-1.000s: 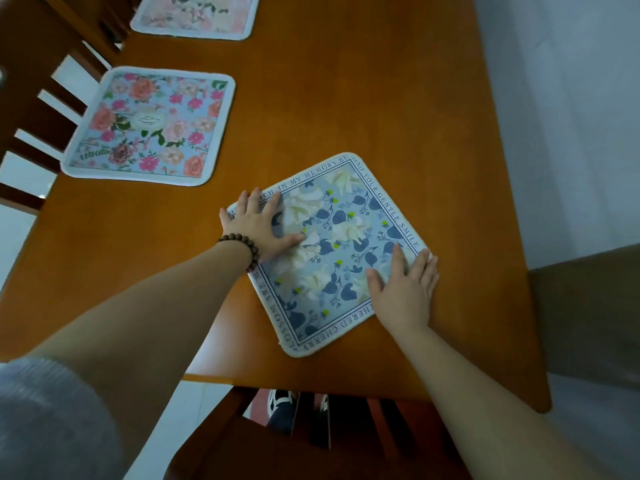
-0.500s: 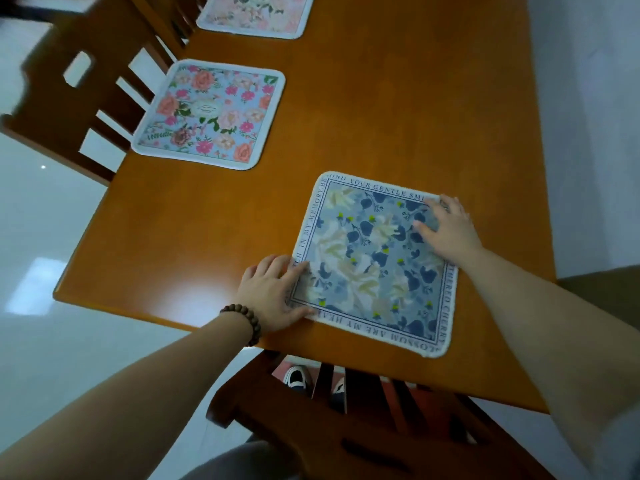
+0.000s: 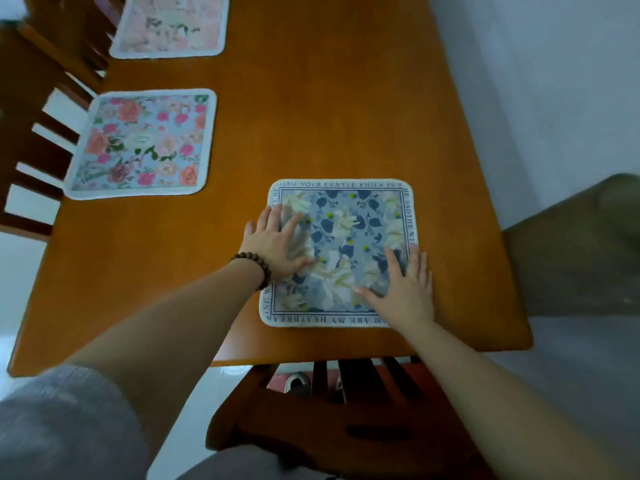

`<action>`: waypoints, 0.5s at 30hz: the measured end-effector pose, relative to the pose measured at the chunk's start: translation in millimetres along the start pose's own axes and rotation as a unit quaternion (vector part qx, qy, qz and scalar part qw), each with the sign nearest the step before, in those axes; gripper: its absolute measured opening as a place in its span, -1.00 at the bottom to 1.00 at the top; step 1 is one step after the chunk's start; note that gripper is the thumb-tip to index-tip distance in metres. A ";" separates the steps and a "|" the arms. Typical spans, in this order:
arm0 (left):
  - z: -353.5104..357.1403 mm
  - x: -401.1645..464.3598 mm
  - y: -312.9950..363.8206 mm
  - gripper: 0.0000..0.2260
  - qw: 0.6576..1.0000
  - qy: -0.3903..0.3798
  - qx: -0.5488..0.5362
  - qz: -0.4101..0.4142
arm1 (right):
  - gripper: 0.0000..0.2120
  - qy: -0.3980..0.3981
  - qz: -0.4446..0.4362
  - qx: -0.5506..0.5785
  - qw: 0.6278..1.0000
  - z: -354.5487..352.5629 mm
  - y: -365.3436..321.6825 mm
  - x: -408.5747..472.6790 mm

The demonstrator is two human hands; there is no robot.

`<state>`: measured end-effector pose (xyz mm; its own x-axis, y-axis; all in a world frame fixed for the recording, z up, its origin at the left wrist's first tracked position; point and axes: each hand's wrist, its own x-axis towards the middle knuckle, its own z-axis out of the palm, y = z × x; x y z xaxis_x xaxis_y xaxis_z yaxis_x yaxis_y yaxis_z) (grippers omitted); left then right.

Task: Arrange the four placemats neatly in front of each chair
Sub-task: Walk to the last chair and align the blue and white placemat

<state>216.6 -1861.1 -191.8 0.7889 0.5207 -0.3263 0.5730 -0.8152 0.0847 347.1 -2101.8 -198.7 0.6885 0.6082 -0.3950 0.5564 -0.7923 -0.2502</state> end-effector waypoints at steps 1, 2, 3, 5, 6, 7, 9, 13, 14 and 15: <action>-1.1 10.8 3.7 -0.14 1.000 -0.004 0.001 0.009 | 0.12 -0.003 0.009 0.003 1.000 2.8 0.6 -6.6; -1.8 21.4 7.5 -0.13 1.000 -0.010 0.002 0.015 | 0.14 -0.010 0.010 0.000 1.000 5.4 1.6 -12.5; -2.2 31.5 10.9 -0.12 1.000 -0.019 0.004 0.017 | 0.17 -0.021 0.004 -0.008 1.000 7.9 3.4 -17.8; -4.4 51.0 14.8 -0.07 0.999 -0.040 0.012 0.007 | 0.19 -0.046 -0.018 -0.026 0.998 12.8 7.7 -25.7; -6.7 59.9 15.9 -0.04 0.999 -0.049 0.016 0.002 | 0.20 -0.055 -0.026 -0.034 0.998 14.3 10.4 -28.2; -9.9 67.9 16.0 -0.02 0.998 -0.057 0.020 -0.002 | 0.20 -0.059 -0.031 -0.039 0.997 14.8 12.9 -30.1; -17.4 81.5 15.3 0.02 0.997 -0.070 0.020 -0.006 | 0.17 -0.053 -0.030 -0.038 0.997 13.8 16.5 -31.6; -25.7 92.4 11.1 0.00 0.997 -0.073 0.005 -0.003 | 0.11 -0.040 -0.021 -0.014 0.999 11.1 18.9 -29.9; -26.0 90.9 10.3 -0.01 0.998 -0.067 0.006 0.000 | 0.09 -0.037 -0.027 -0.014 0.999 9.3 20.2 -29.2; -25.5 88.1 9.3 -0.03 0.998 -0.060 0.007 0.000 | 0.07 -0.034 -0.035 -0.016 0.999 6.8 22.1 -28.5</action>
<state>297.0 -1816.4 -195.8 0.7560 0.4870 -0.4373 0.5694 -0.8189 0.0723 336.6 -2137.0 -198.9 0.6143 0.6567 -0.4374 0.6179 -0.7451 -0.2509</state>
